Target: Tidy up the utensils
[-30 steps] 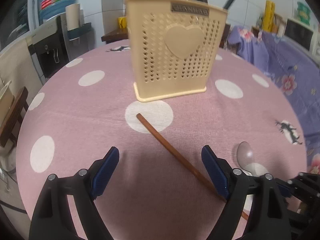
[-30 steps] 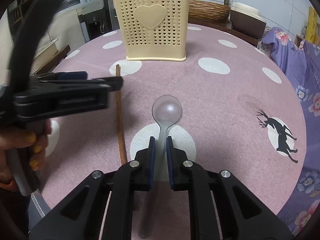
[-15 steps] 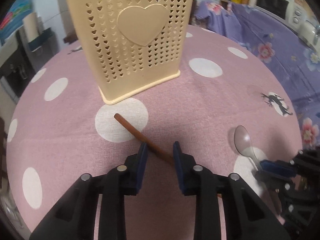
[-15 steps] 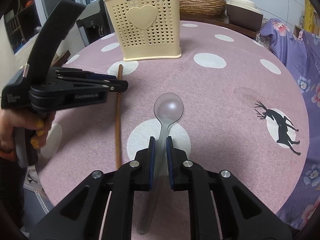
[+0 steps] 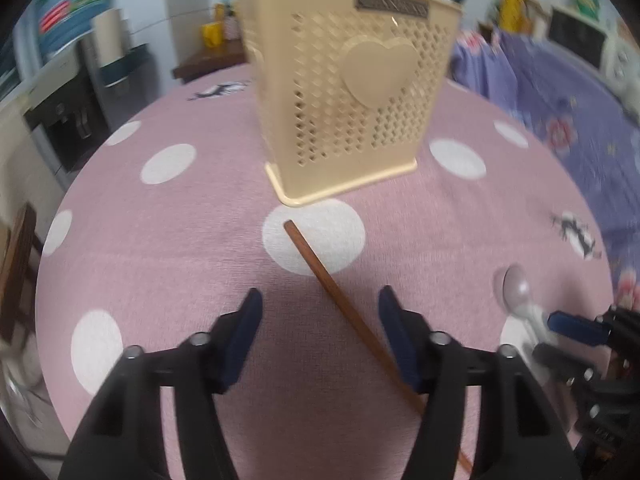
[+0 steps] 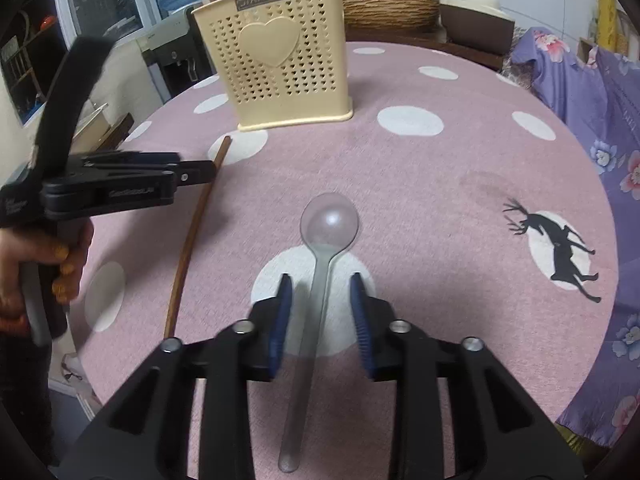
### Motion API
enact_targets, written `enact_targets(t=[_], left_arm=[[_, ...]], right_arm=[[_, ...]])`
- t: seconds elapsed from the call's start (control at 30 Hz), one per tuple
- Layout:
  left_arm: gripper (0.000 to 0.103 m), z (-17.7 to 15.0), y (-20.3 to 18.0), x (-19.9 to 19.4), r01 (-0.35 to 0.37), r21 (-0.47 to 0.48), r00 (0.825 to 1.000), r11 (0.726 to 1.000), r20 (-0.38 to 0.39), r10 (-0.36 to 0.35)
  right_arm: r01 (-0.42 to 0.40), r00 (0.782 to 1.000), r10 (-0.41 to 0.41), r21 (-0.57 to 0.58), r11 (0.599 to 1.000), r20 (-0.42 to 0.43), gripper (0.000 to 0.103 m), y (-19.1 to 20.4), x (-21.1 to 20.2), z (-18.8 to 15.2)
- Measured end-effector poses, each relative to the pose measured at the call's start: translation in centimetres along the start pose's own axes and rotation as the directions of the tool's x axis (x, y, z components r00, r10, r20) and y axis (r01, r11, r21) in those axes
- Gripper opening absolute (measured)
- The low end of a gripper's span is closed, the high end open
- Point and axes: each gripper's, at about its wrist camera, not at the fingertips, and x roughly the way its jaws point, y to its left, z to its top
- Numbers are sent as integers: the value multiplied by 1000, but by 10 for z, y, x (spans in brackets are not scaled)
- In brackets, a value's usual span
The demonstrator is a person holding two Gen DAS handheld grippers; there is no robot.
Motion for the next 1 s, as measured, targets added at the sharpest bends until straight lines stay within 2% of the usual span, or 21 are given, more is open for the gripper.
enact_targets(t=[0.07,0.17,0.4,0.63,0.87,1.0], left_arm=[[63,-6,3,-3,-15,-75,1000,997,14,16],[63,-7,2,-1,-31,-133,999,991,23,34],[63,1,-4,15,-58,-161,998,985,4,59],[57,15,-2,27,-77,-159,997,984,-13,76],[36,22,-3,34,-102,-142,995,985,-9,102],[18,23,-4,34,-117,-132,993,984,-2,118]], right_arm=[[0,1000,0,0,1000,0,36,2,3,3],[10,1000,-10,-6,1000,-6,36,6,10,8],[47,999,-47,-3,999,-14,36,10,23,18],[40,999,-40,2,999,-22,36,7,30,29],[45,999,-45,-7,999,-23,36,5,34,35],[43,999,-43,-15,999,-17,35,7,34,33]])
